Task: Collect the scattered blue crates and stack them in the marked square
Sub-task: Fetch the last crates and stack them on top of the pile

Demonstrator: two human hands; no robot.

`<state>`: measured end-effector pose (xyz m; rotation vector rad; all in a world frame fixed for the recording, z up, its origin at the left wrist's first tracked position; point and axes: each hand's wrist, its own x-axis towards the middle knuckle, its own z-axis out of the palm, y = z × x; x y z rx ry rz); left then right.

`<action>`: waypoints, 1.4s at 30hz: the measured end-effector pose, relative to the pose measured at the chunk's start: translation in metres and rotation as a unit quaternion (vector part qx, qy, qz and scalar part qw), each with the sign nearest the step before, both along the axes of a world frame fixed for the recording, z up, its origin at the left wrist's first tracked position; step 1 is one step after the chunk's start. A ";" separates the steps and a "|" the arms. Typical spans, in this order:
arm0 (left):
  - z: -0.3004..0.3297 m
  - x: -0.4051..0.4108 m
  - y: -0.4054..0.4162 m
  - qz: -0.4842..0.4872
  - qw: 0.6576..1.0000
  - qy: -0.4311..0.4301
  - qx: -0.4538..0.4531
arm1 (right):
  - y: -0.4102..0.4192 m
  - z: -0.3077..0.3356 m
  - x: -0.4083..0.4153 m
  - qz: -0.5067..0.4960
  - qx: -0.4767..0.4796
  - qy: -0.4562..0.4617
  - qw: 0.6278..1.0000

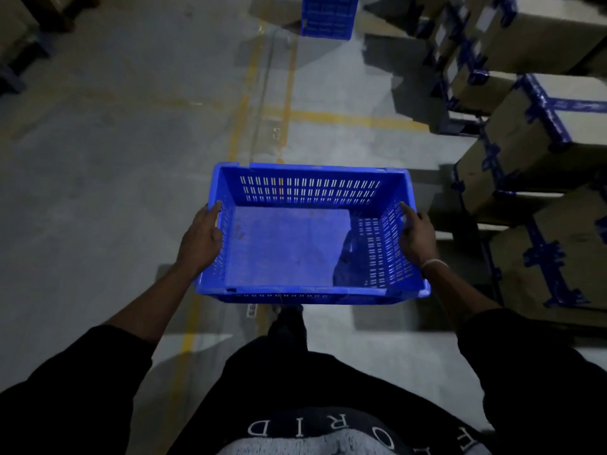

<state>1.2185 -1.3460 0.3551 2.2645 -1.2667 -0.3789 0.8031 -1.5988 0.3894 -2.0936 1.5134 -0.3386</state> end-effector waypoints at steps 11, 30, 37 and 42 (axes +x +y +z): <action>0.024 0.144 -0.257 -0.030 1.000 -0.002 0.009 | -0.224 0.015 0.139 -0.045 0.027 -0.022 0.998; 0.034 0.332 -0.754 -0.034 0.999 -0.017 0.014 | -0.722 0.018 0.313 -0.041 0.010 -0.007 0.999; 0.045 0.387 -0.904 -0.029 1.000 -0.012 0.000 | -0.872 0.038 0.370 -0.033 -0.020 0.007 0.999; 0.023 0.453 -1.016 -0.028 1.000 0.000 -0.001 | -0.980 0.026 0.427 -0.043 -0.010 0.009 0.999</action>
